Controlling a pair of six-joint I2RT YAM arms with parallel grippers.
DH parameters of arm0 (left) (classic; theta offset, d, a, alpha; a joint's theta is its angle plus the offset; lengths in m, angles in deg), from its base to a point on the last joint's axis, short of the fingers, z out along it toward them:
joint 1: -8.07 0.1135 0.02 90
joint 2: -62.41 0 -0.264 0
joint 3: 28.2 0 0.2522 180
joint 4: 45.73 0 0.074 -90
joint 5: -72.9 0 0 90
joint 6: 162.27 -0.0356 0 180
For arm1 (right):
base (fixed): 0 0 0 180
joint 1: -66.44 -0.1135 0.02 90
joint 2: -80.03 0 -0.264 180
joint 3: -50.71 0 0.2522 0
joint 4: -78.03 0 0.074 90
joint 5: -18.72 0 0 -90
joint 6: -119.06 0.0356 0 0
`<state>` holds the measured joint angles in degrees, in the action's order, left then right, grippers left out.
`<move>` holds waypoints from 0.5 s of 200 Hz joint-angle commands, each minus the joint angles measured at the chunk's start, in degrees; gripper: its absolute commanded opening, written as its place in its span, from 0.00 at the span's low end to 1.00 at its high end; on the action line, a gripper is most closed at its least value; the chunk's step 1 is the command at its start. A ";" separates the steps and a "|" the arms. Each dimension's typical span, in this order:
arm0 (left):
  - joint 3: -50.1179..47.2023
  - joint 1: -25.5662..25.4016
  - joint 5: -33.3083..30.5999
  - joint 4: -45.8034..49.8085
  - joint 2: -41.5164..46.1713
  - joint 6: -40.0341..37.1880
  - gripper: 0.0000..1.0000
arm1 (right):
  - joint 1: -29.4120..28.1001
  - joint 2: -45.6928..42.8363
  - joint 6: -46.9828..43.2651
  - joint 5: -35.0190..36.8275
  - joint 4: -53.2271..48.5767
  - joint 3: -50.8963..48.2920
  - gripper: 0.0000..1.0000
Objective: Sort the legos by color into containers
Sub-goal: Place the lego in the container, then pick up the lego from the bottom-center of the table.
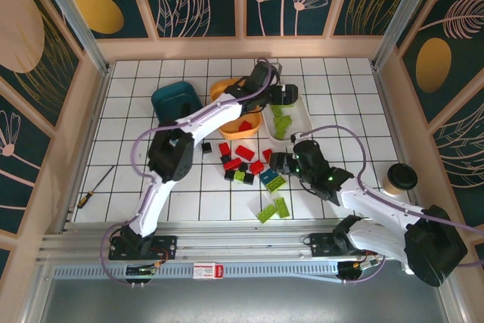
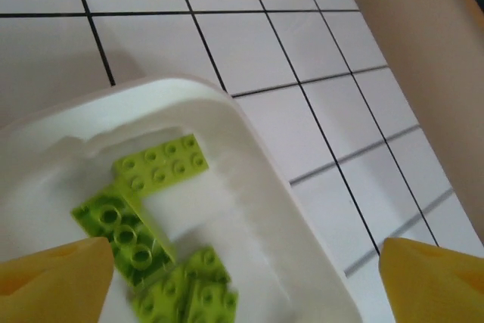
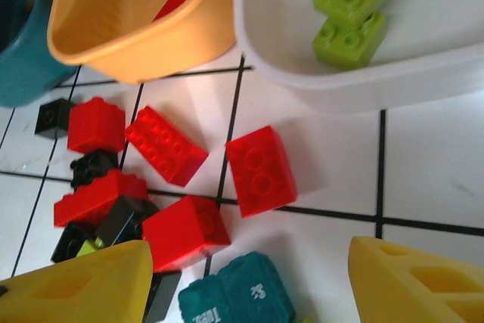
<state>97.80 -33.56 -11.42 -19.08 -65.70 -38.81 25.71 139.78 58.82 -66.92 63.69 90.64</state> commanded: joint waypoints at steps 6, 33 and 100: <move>-15.83 -0.62 1.69 -12.64 18.97 1.52 0.98 | -3.69 2.68 1.35 0.69 -2.74 -0.81 0.72; -33.75 -2.17 -0.18 -17.39 33.45 2.38 0.98 | -7.03 5.58 1.41 3.75 -5.48 -0.22 0.85; -65.75 -3.86 -4.21 -19.88 56.86 7.96 0.98 | -11.20 12.64 -1.72 5.00 -10.02 2.71 0.95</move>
<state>38.75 -37.61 -13.76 -38.25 -12.96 -34.33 15.64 150.35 59.19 -63.34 55.76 91.01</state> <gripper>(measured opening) 0.985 0.963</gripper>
